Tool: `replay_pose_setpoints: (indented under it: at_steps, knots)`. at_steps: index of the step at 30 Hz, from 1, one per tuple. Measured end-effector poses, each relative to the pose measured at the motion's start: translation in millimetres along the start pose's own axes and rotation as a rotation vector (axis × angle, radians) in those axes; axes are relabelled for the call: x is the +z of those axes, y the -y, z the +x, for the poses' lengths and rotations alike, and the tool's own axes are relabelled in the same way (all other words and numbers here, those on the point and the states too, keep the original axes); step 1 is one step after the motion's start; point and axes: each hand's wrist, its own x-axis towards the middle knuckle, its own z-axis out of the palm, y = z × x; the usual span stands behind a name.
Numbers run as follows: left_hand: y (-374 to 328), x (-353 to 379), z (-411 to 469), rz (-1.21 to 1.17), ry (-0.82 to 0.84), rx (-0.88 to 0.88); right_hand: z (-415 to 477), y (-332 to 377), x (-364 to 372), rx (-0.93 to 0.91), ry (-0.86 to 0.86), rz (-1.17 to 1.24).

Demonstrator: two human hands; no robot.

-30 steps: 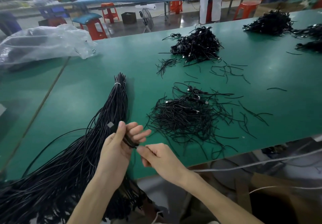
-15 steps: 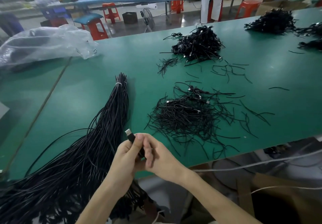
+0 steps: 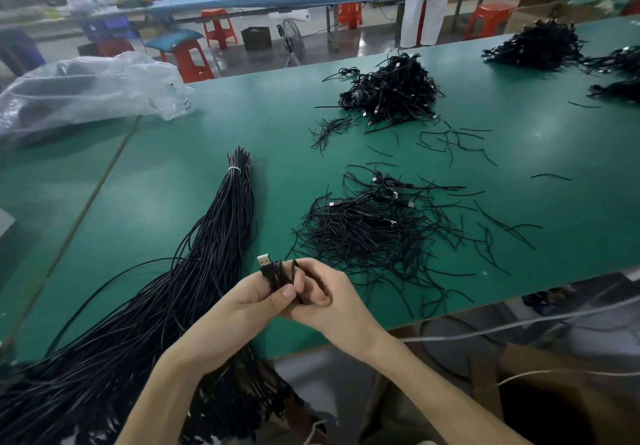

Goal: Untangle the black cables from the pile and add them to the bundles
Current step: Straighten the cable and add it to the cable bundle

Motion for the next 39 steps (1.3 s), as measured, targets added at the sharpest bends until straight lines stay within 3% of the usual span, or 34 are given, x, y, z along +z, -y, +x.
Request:
replay_pose_setpoints:
  at_steps: [6, 12, 21, 30, 39]
  knots:
    - [-14.8, 9.4, -10.0, 0.15, -0.166, 0.008, -3.1, 3.0, 7.2, -0.048, -0.053, -0.083]
    - [-13.1, 15.9, -13.1, 0.28, -0.325, 0.124, -2.2, 3.8, 6.6, -0.218, -0.15, -0.257]
    - [-1.2, 13.1, -13.9, 0.453, -0.481, 0.095, -2.5, 1.7, -7.5, -0.133, 0.065, -0.558]
    - [6.9, 7.5, -18.5, 0.528, -0.475, 0.029, -5.3, 6.1, -6.6, -0.015, 0.196, -0.618]
    - [6.4, 4.8, -14.7, 0.553, -0.386, -0.029, -0.9, 2.4, -18.2, 0.19, 0.21, -0.333]
